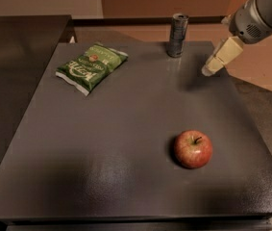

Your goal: Move redbull can near apple

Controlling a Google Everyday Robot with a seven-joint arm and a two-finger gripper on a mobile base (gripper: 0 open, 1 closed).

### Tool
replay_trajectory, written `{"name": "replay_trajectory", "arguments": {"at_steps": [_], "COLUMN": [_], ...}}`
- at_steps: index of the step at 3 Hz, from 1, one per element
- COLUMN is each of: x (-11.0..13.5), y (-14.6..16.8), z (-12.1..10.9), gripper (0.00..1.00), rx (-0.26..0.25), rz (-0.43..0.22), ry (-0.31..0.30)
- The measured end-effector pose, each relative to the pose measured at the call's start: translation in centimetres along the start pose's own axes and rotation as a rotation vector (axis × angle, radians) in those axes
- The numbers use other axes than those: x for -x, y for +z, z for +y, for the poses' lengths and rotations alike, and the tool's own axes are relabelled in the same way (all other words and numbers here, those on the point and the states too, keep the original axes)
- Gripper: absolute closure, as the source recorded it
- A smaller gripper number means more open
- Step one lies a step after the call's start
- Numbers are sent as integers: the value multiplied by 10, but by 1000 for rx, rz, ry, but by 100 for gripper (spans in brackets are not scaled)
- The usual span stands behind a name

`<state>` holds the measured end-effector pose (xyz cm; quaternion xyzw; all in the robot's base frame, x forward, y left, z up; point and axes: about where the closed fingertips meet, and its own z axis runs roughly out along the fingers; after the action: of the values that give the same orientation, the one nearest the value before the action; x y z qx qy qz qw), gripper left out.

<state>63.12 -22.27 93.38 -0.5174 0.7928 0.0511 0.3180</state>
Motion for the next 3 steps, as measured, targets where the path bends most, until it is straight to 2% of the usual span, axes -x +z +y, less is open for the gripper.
{"name": "replay_trajectory", "arguments": {"at_steps": [3], "x": [28], "y": [93], "z": [-73], "gripper": [0], "rx": [-34], "rz": [-203], "ry": [141]}}
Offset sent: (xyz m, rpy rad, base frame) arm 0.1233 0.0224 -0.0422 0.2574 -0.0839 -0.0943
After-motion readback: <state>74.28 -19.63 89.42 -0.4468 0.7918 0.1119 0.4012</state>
